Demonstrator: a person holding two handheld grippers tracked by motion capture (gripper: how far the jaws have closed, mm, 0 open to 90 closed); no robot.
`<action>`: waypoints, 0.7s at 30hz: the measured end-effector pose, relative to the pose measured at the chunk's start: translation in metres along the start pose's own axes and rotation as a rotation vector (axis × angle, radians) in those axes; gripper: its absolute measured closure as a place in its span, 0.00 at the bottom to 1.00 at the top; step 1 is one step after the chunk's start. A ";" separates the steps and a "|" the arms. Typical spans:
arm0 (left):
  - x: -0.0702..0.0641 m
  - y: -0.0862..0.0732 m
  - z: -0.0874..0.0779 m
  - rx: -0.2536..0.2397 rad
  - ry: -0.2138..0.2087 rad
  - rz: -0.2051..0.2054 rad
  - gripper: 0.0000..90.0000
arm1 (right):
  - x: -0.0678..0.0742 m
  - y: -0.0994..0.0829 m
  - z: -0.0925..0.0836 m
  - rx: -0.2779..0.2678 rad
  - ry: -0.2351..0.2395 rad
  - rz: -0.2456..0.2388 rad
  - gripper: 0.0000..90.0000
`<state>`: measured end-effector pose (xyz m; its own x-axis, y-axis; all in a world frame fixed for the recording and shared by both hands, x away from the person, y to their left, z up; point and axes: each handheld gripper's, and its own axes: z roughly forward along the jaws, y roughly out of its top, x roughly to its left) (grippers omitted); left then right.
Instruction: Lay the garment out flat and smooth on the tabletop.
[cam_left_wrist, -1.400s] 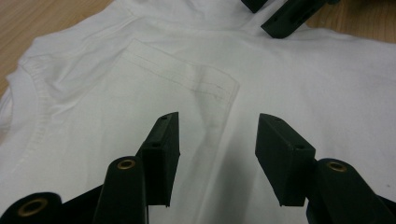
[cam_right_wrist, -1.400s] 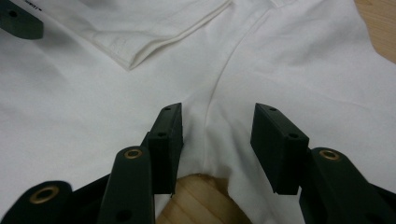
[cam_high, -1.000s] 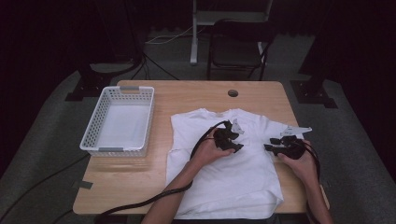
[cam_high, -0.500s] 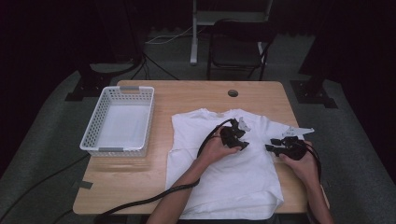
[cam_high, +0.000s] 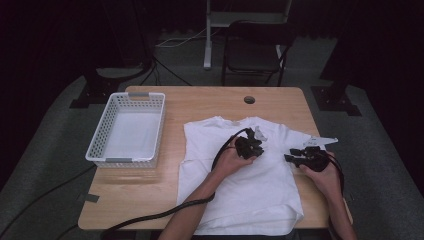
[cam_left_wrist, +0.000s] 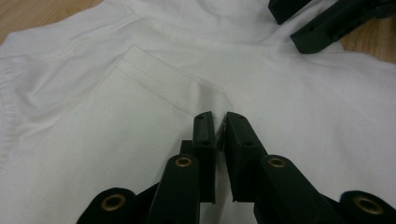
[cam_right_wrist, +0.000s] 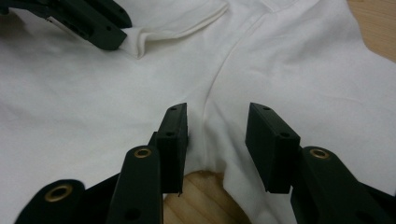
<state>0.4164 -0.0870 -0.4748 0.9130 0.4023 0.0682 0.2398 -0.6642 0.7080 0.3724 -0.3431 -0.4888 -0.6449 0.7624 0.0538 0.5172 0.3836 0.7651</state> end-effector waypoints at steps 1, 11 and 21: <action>-0.001 0.000 -0.001 0.000 -0.001 0.008 0.95 | 0.000 0.000 0.000 0.000 0.000 0.000 0.65; -0.010 -0.005 -0.019 0.001 -0.051 0.062 0.97 | -0.001 -0.001 0.000 -0.006 0.001 0.007 0.66; -0.022 -0.027 -0.039 -0.002 -0.085 0.098 0.97 | -0.002 -0.001 0.000 -0.012 0.008 0.014 0.66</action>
<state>0.3771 -0.0533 -0.4683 0.9567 0.2805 0.0775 0.1474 -0.6968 0.7020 0.3729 -0.3456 -0.4898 -0.6419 0.7636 0.0698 0.5197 0.3663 0.7718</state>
